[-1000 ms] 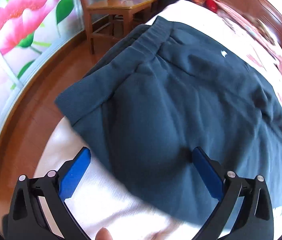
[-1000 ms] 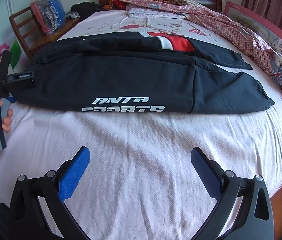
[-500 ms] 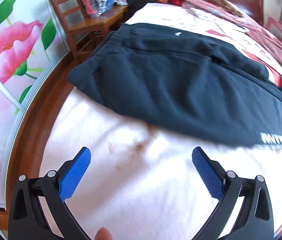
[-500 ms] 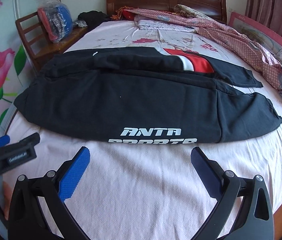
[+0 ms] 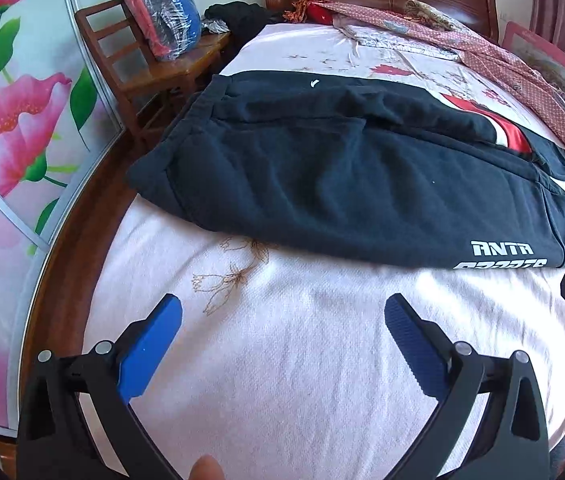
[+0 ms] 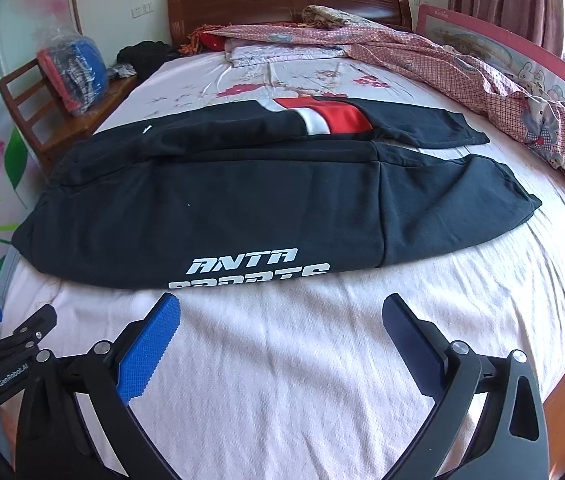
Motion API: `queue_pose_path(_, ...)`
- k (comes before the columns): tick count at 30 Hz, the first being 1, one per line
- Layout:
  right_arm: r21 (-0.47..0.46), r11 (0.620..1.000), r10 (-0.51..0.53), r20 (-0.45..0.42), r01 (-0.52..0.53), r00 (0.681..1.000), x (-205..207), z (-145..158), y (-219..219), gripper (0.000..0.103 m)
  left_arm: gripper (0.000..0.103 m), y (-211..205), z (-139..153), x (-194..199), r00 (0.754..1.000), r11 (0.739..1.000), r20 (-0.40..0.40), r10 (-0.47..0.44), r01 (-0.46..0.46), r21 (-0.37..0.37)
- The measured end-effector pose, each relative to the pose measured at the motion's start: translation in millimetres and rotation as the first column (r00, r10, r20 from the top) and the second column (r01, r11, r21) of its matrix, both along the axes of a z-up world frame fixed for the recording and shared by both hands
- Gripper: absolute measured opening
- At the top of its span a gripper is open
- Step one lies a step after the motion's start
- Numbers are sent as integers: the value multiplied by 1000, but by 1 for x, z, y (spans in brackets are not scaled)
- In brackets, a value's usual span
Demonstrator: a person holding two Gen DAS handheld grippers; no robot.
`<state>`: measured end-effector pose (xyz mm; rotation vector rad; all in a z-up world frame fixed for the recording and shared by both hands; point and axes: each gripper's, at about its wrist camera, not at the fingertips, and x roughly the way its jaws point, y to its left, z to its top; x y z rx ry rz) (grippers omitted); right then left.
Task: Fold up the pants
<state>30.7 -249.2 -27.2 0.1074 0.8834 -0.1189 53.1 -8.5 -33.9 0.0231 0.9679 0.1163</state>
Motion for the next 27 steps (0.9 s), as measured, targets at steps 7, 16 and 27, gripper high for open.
queue_pose_path(7, 15, 1000, -7, 4, 7, 1000, -1, 2, -4, 100, 101, -2, 5, 0, 1000, 1000, 11, -15, 15, -1)
queue_pose_path(16, 12, 1000, -2, 4, 2, 1000, 0, 3, -3, 100, 101, -4, 9, 1, 1000, 1000, 16, -19, 20, -8)
queue_pose_path(27, 14, 1000, 8, 9, -9, 1000, 1, 4, 0, 100, 101, -4, 12, 3, 1000, 1000, 20, -18, 18, -16)
